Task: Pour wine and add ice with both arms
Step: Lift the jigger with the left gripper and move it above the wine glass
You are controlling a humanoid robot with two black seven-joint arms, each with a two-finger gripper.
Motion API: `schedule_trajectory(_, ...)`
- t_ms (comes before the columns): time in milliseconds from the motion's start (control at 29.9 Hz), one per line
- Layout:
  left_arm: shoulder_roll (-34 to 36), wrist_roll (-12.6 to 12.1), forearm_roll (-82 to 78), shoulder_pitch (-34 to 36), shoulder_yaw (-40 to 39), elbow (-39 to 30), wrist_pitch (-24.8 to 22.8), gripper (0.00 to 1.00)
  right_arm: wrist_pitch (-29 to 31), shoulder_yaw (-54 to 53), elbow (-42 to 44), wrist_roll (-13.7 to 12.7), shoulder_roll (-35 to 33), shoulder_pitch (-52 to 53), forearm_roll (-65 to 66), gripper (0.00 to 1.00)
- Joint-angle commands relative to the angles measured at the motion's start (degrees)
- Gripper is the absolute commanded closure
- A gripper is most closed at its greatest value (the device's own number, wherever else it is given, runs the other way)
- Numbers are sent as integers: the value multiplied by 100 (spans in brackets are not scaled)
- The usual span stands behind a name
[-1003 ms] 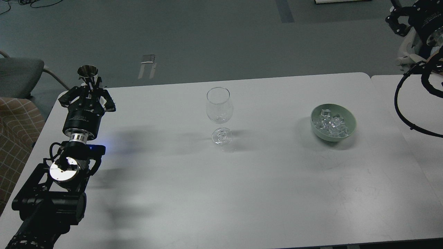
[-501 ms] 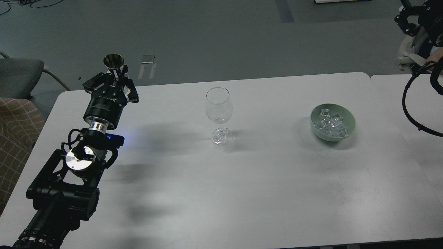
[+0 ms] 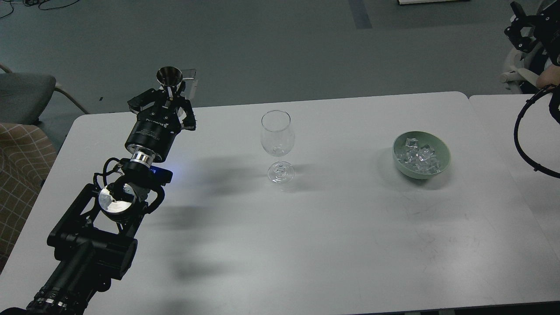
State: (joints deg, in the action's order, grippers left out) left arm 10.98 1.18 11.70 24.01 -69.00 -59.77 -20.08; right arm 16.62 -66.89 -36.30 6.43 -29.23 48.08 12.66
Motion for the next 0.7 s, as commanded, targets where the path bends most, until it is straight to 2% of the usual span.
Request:
schedule_trajectory(0,-148,5,-246,165,123,-96,180,100,-1,0,1,8,-4,-9,0,0)
schedule_trajectory(535,-281,-30,-774,482,159,-96,426,100,8,-79,1,43,-48,-212,0,0)
schedule_trajectory(668,-527,-30,-932,499,510,-96,435,100,8,-79,-26,43,-13,-212,0,0)
